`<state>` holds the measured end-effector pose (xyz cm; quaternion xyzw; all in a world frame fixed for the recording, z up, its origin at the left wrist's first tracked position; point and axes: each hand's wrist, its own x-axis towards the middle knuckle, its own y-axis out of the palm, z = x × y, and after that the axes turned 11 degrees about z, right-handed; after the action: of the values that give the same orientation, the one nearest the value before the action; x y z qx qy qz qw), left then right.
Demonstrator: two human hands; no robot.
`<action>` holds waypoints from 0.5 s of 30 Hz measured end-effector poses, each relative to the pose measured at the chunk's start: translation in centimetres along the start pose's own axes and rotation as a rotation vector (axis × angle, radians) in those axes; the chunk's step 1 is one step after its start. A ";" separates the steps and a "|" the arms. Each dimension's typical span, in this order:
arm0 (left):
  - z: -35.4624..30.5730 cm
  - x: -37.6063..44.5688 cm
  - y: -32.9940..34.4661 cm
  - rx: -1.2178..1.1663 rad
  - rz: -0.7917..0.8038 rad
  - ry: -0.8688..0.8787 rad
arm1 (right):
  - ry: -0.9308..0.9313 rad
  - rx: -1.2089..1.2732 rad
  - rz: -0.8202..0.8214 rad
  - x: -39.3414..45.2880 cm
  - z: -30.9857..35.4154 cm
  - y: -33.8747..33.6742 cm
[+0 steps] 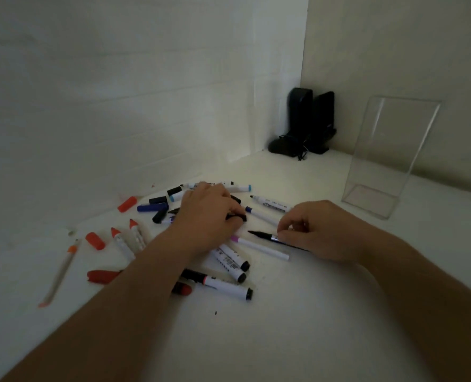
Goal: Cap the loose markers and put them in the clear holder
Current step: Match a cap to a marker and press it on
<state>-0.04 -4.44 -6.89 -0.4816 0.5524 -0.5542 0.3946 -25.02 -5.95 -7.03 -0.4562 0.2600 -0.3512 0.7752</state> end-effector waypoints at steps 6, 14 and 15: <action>-0.1 -0.7 -1.8 -0.362 -0.183 -0.051 | -0.026 -0.150 -0.049 0.6 -0.3 -0.1; -0.5 -1.7 -1.7 -0.920 -0.209 -0.088 | -0.116 0.274 -0.346 -0.2 0.1 -0.9; -0.7 -1.8 -1.7 -0.960 -0.200 -0.079 | -0.135 0.294 -0.377 -0.1 0.2 -0.8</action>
<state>-0.14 -2.45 -5.34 -0.6804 0.6812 -0.2536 0.0934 -25.18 -6.05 -6.25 -0.4012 0.0641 -0.4923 0.7698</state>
